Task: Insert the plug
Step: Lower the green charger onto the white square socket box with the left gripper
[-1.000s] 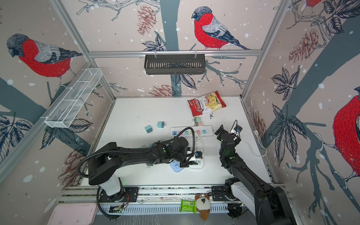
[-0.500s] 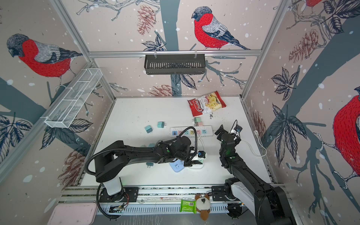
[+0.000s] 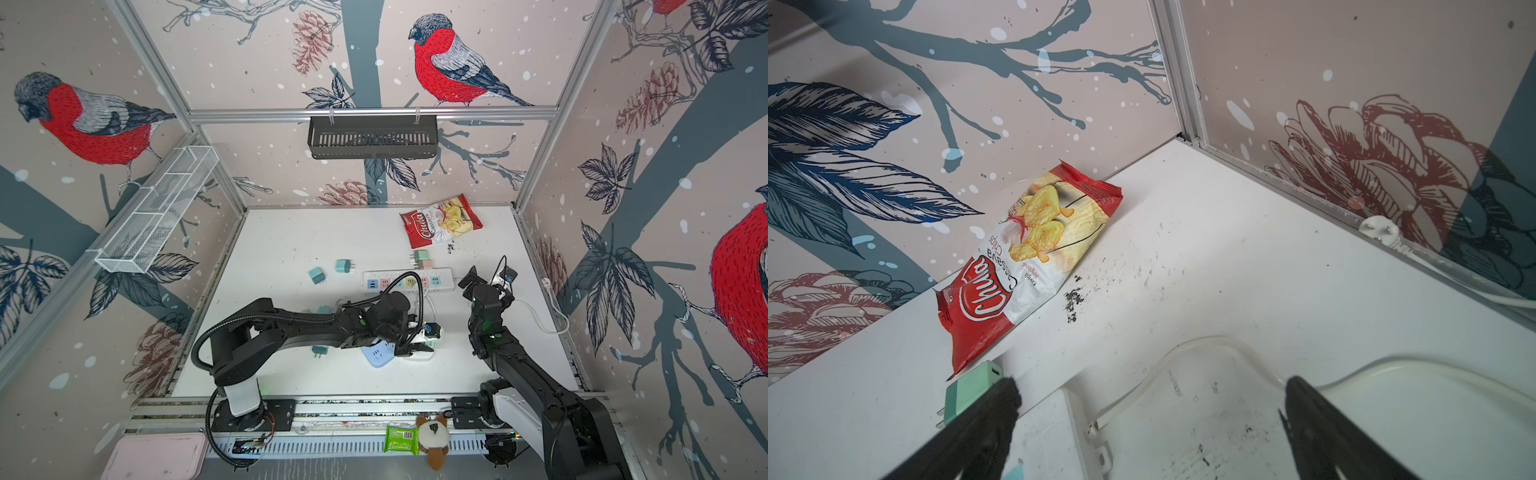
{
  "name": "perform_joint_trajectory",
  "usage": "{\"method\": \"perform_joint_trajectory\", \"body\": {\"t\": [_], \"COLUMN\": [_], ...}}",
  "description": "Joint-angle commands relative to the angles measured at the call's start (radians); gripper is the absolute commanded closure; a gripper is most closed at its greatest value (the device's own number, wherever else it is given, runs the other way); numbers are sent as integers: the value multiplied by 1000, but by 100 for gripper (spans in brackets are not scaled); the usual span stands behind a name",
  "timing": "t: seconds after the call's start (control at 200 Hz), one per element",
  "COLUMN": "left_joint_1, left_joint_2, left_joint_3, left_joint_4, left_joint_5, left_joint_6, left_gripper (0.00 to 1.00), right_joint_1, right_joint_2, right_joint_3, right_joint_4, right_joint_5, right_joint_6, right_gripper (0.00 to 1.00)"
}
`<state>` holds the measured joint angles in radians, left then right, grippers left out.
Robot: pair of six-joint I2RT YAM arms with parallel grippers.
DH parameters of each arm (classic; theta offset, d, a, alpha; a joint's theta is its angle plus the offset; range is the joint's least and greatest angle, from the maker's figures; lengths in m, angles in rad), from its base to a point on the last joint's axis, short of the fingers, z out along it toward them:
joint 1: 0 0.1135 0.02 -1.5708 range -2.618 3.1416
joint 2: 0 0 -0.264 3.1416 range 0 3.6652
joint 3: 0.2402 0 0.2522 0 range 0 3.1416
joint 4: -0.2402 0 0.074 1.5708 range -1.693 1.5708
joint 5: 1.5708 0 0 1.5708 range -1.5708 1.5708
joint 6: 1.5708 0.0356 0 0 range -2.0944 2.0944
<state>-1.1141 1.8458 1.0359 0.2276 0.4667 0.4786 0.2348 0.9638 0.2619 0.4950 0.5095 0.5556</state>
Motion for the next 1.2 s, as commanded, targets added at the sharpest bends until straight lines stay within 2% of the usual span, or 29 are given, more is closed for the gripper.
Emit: {"method": "perform_joint_trajectory", "body": {"t": [0.0, 0.866, 1.196], "left_joint_1": [-1, -1, 33], "left_joint_2": [7, 5, 36], "left_joint_3": [-1, -16, -58], "left_joint_4": [35, 9, 108], "left_joint_5": [-8, -36, 19], "left_joint_6": [12, -1, -78], "left_gripper": [100, 100, 100], "right_joint_1": [0, 0, 0], "right_joint_2": [1, 1, 1], "right_joint_3": [4, 5, 5], "right_joint_4": [5, 2, 1], "right_joint_5": [-2, 0, 2], "right_joint_6": [15, 18, 20], "right_gripper": [0, 0, 0]}}
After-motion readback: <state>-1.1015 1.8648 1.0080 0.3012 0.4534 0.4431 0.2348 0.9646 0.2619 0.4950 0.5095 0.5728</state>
